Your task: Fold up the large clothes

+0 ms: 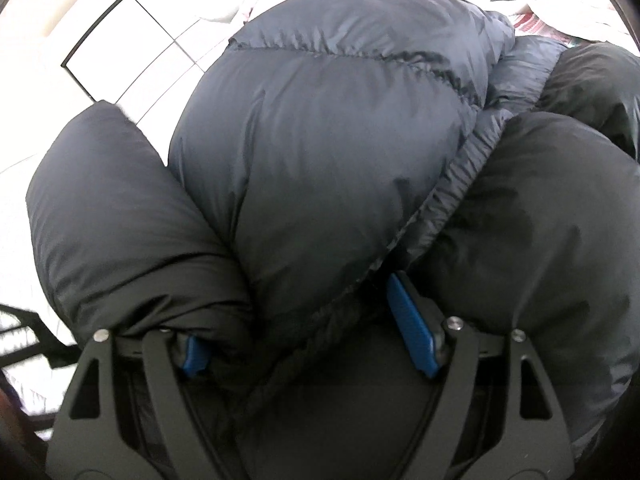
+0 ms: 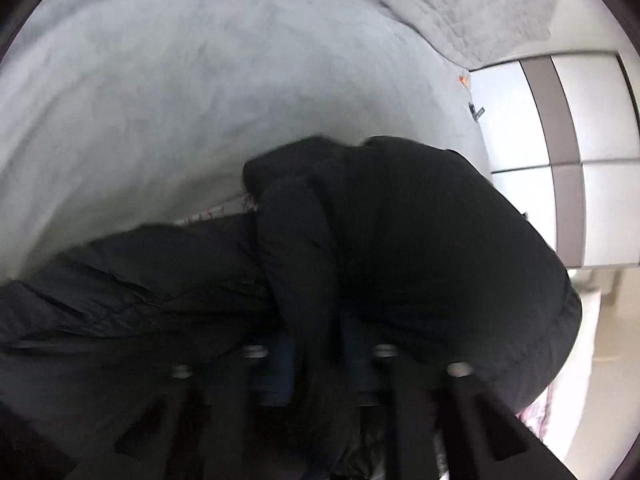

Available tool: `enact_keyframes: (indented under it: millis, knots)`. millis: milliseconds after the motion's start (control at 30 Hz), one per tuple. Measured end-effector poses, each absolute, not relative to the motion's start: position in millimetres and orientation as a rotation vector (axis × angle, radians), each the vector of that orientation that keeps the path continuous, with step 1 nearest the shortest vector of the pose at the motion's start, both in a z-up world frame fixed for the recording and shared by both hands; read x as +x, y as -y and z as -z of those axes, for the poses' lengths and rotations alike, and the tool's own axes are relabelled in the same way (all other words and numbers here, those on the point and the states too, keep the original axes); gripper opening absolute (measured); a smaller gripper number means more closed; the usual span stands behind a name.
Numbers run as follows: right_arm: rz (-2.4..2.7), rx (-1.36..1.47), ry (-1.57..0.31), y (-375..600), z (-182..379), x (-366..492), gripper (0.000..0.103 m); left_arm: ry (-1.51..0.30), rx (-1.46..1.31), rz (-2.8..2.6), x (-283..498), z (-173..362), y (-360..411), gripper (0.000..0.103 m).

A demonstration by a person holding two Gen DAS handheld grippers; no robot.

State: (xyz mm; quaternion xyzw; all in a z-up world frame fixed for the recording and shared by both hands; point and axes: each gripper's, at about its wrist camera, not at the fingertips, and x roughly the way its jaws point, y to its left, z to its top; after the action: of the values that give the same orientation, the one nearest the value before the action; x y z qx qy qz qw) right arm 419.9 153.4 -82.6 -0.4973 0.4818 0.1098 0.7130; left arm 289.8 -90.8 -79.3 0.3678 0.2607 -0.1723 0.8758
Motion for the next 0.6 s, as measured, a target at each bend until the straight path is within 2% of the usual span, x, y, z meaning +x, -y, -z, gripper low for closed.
enact_keyframes:
  millis: [267, 467, 600]
  knots:
    - [-0.357, -0.715, -1.087, -73.5, 16.2, 440.1, 0.005, -0.537, 0.763, 0.374, 287.3, 84.5, 87.8, 0.079]
    - [-0.356, -0.532, -1.038, -19.4, -18.7, 441.3, 0.005, -0.54, 0.761, 0.373, 291.1, 87.6, 82.6, 0.079]
    - [-0.326, -0.267, -0.999, 59.6, -48.8, 448.2, 0.005, -0.539, 0.732, 0.385, 291.4, 83.8, 74.4, 0.079]
